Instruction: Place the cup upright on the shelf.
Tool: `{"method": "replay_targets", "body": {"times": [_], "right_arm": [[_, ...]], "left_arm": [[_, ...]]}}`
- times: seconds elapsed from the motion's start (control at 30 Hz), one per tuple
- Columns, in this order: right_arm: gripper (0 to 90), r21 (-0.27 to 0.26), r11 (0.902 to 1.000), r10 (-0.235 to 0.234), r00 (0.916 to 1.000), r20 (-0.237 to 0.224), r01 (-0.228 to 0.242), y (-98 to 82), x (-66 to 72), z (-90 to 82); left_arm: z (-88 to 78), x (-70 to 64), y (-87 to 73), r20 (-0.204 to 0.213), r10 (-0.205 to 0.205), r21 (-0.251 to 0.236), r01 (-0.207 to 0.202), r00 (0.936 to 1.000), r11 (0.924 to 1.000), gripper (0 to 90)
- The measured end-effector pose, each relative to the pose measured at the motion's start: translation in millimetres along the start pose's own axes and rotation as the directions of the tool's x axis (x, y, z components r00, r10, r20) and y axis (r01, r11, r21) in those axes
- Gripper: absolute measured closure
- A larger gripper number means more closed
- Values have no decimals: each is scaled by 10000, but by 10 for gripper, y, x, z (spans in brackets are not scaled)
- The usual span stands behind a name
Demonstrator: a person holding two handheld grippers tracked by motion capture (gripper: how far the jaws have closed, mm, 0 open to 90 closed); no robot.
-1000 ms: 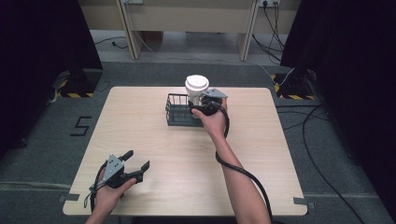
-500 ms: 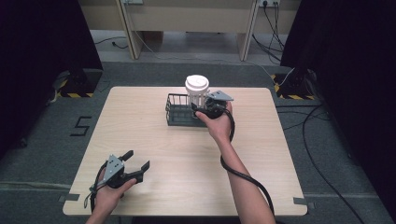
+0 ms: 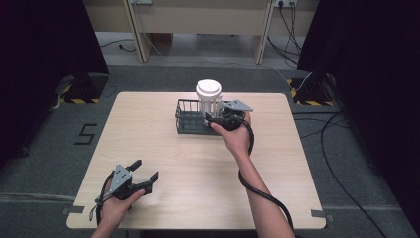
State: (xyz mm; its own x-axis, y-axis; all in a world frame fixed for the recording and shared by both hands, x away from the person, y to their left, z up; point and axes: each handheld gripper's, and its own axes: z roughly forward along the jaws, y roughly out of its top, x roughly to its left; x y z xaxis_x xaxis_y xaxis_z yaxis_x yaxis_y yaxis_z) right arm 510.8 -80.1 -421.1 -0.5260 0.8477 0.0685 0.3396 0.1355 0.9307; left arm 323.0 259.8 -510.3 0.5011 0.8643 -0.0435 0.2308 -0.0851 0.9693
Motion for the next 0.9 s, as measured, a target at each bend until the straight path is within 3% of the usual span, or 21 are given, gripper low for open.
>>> {"method": "replay_targets", "body": {"times": [0.9], "right_arm": [[154,269,9993,268,9996,-53,-266,-390,-102,-545]], "left_arm": [[-6,-8,-5,-57,-8,-14,7,10000,10000,179]]}}
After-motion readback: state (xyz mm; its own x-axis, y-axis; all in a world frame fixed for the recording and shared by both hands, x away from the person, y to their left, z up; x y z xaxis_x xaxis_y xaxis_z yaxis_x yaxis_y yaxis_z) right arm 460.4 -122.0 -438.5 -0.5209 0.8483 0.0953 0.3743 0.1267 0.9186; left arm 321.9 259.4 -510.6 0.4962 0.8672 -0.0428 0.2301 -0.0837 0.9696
